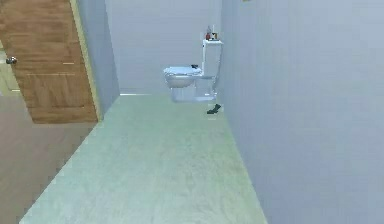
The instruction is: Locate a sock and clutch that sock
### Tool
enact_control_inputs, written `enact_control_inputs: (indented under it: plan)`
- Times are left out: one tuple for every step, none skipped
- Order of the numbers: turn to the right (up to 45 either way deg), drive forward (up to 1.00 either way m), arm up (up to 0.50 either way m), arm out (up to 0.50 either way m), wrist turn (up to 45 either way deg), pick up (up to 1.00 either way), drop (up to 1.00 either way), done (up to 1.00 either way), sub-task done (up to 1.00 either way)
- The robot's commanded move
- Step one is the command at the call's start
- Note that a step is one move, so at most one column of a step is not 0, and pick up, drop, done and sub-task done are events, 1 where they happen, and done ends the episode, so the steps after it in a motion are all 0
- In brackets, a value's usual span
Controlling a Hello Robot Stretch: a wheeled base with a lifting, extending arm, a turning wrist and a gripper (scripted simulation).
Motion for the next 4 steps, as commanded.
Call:
enact_control_inputs:
  plan:
    - [0.0,1.0,0.0,0.0,0.0,0.0,0.0,0.0,0.0]
    - [-3.0,0.0,0.0,0.0,0.0,0.0,0.0,0.0,0.0]
    - [0.0,1.0,0.0,0.0,0.0,0.0,0.0,0.0,0.0]
    - [-3.0,0.0,0.0,0.0,0.0,0.0,0.0,0.0,0.0]
